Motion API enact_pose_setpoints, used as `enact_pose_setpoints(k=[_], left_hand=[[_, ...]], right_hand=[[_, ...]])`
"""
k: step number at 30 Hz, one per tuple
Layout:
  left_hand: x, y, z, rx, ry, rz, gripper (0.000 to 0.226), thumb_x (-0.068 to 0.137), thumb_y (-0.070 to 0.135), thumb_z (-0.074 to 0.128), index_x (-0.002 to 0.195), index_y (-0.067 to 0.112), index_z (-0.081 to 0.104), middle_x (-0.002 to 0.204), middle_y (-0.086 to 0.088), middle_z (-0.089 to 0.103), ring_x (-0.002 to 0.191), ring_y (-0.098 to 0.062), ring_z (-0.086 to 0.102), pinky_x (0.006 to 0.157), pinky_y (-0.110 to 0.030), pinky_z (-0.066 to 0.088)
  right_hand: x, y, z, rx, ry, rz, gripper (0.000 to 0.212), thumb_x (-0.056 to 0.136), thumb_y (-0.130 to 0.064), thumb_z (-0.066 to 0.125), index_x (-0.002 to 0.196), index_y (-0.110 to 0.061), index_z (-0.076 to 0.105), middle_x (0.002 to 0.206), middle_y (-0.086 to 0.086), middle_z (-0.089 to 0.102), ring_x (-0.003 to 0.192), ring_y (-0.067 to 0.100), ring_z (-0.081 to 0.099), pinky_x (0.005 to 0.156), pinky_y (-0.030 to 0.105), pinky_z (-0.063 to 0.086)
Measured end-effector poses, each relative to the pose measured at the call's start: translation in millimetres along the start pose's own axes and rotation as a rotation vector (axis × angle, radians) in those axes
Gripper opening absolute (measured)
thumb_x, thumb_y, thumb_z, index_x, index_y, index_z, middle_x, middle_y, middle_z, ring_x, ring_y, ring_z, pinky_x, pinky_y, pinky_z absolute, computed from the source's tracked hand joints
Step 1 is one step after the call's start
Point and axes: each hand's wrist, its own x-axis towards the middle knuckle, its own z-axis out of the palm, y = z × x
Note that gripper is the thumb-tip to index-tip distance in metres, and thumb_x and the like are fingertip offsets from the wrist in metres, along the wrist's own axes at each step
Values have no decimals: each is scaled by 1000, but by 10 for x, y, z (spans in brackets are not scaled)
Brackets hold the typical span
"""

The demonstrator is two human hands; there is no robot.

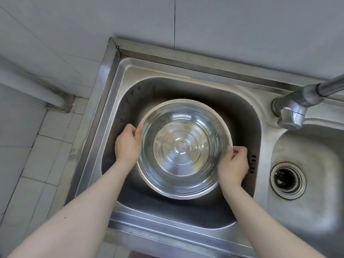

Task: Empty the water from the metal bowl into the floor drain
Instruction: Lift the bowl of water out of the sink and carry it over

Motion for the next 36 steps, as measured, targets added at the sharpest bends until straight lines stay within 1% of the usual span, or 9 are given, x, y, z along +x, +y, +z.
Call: enact_pose_setpoints(k=[5,8,10,15,17,24,28,32,36], left_hand=[[-22,77,-83,-53,37,22,36,95,41,42,80,10,50,67,1,54,70,-25,57,65,-37,45],[-75,125,-139,-61,67,21,36,95,40,42,81,9,52,68,2,54,69,-22,56,66,-35,45],[-115,156,-184,-77,81,26,33,95,40,43,80,11,51,67,5,52,64,-14,52,63,-31,42],[-226,250,-366,-134,113,63,34,95,39,43,76,11,49,64,6,47,61,-9,44,56,-26,32],[-266,275,-425,-127,130,64,35,95,39,43,75,12,48,64,7,47,61,-6,43,54,-25,27],[-457,304,-724,-194,149,117,36,94,39,45,63,23,39,62,9,44,59,-4,41,52,-24,24],[-605,318,-971,-264,142,152,39,94,39,47,61,21,37,60,7,41,55,-7,38,51,-22,30],[-837,268,-1285,-289,131,199,37,93,36,49,63,15,41,59,6,41,61,-18,39,56,-33,29],[-1090,199,-1562,-304,108,218,39,92,36,49,58,18,39,59,5,43,64,-20,40,60,-33,30]], right_hand=[[-36,-74,-57,57,31,3,22,98,-27,44,101,-7,53,89,11,63,85,28,59,80,45,47],[-75,-109,-130,114,56,8,18,97,-28,46,99,-12,53,78,-2,57,76,18,55,75,36,44],[-93,-141,-179,146,73,12,17,97,-28,47,98,-12,54,73,-7,53,71,13,53,72,31,41],[-167,-263,-371,242,116,22,14,93,-25,51,88,-15,59,67,-9,53,62,4,51,60,17,37],[-196,-303,-437,263,124,13,13,92,-24,53,86,-14,60,65,-7,53,62,7,50,59,19,36],[-482,-374,-696,327,170,-46,12,89,-23,57,83,-15,62,61,-7,53,58,7,49,58,19,39],[-743,-410,-876,339,229,-85,10,88,-22,58,81,-15,61,60,-9,52,55,5,48,57,15,37],[-1130,-385,-1063,416,256,-115,8,88,-18,61,81,-14,61,59,-7,52,52,6,47,50,6,37],[-1483,-370,-1222,504,278,-81,7,85,-14,63,78,-12,64,59,-6,53,46,-3,49,49,5,38]])
